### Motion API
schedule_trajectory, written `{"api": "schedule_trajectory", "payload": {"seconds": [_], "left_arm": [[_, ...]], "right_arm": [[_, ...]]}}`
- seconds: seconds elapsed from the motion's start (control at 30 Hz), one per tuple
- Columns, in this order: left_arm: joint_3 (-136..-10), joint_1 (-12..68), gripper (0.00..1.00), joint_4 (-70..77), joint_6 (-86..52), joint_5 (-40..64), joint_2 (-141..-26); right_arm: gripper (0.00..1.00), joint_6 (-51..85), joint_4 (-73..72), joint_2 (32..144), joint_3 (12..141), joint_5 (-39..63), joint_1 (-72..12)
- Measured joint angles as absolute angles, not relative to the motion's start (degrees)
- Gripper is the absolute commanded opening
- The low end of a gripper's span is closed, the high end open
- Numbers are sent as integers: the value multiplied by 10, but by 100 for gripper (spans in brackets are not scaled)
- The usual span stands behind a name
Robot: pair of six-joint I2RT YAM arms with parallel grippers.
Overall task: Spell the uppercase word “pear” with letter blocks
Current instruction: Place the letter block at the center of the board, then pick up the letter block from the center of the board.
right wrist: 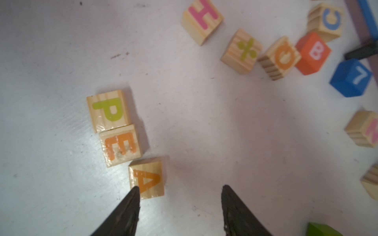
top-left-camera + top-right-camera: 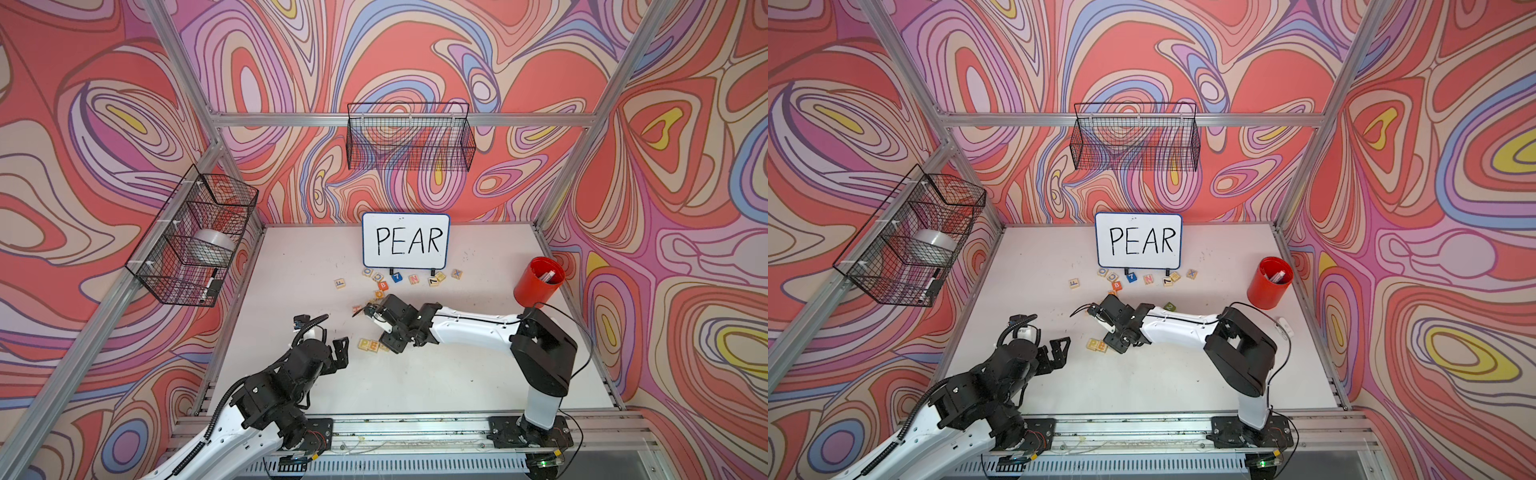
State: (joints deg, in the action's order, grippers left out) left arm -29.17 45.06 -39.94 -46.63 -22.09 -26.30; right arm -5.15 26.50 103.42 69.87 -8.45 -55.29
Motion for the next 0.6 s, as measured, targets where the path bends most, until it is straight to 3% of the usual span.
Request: {"api": "schedule_trajectory", "payload": {"seconds": [0.27, 0.6], "left_arm": [[-308, 451, 100, -314, -426, -203, -346], [-385, 453, 100, -156, -383, -112, -618]], "right_arm": [[66, 76, 264, 953, 679, -168, -438], [66, 241, 326, 916, 605, -218, -313]]}}
